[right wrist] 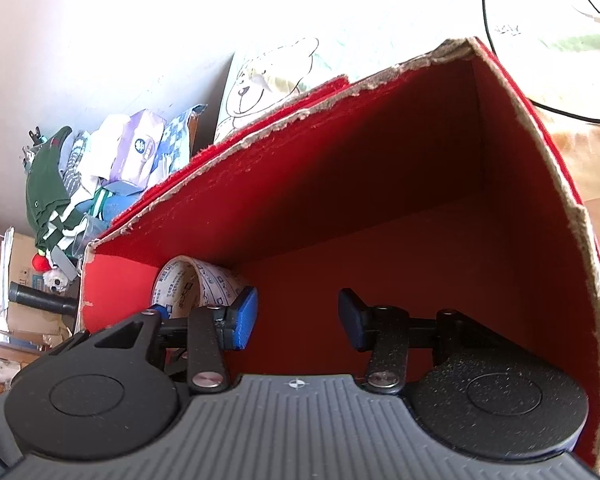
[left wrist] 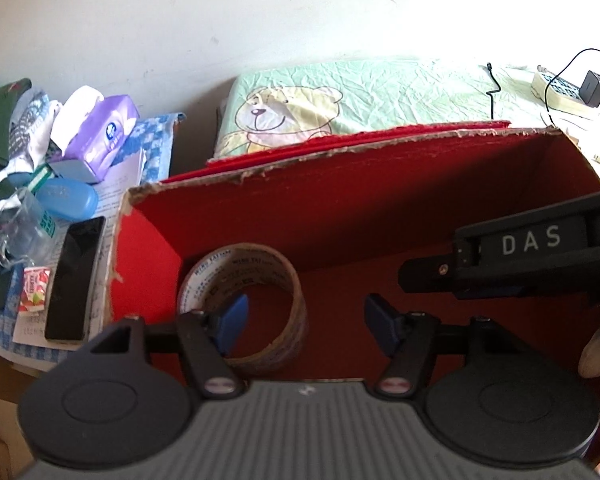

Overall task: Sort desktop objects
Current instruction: 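Withdraw the right gripper up out of the red box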

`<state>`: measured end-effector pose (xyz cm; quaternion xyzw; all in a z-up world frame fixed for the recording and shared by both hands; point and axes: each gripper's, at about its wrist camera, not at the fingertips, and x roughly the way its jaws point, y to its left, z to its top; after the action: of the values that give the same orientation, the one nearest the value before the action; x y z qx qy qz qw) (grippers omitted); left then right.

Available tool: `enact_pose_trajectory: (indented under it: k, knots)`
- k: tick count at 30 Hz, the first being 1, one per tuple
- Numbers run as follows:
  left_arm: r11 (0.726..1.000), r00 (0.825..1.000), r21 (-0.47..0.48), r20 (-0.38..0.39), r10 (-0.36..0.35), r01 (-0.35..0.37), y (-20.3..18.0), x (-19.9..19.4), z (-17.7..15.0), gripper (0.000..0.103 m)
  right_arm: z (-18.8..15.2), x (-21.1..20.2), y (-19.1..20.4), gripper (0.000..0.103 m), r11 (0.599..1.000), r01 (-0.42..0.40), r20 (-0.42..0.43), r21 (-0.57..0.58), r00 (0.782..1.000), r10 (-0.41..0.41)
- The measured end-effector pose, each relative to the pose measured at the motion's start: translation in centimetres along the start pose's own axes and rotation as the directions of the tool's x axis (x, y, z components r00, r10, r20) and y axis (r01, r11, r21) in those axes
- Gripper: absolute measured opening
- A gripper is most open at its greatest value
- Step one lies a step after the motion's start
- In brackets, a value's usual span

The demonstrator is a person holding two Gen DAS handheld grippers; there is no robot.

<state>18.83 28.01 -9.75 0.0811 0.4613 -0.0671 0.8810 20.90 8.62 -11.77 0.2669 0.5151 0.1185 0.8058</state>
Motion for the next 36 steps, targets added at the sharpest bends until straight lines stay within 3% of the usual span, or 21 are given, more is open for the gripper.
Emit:
enact_pose_trajectory:
  k: [12, 20, 29, 32, 36]
  knots:
    - [1.000, 0.999, -0.002, 0.045, 0.026, -0.026, -0.1, -0.3, -0.1, 0.075, -0.6, -0.9, 0.1, 0.049, 1.000, -0.006, 0.107, -0.012, 0.994, 0.007]
    - [0.999, 0.997, 0.004, 0.060, 0.043, -0.043, -0.3, -0.4, -0.2, 0.076, -1.5, -2.3, 0.3, 0.049, 0.997, -0.056, 0.260, -0.058, 0.963, 0.070]
    - [0.997, 0.994, 0.015, 0.090, 0.069, -0.071, -0.5, -0.8, -0.3, 0.077, -1.6, -2.8, 0.3, 0.049, 0.995, -0.084, 0.317, -0.047, 0.944, 0.095]
    - [0.997, 0.988, 0.026, 0.139, 0.069, -0.073, -0.7, -1.3, -0.6, 0.077, -1.7, -3.2, 0.4, 0.049, 0.993, -0.095, 0.340, -0.075, 0.933, 0.115]
    - [0.997, 0.958, 0.025, 0.279, 0.068, -0.078, -0.8, -3.2, -1.7, 0.087, -3.1, -4.8, 0.3, 0.049, 0.987, -0.092, 0.401, -0.128, 0.906, 0.137]
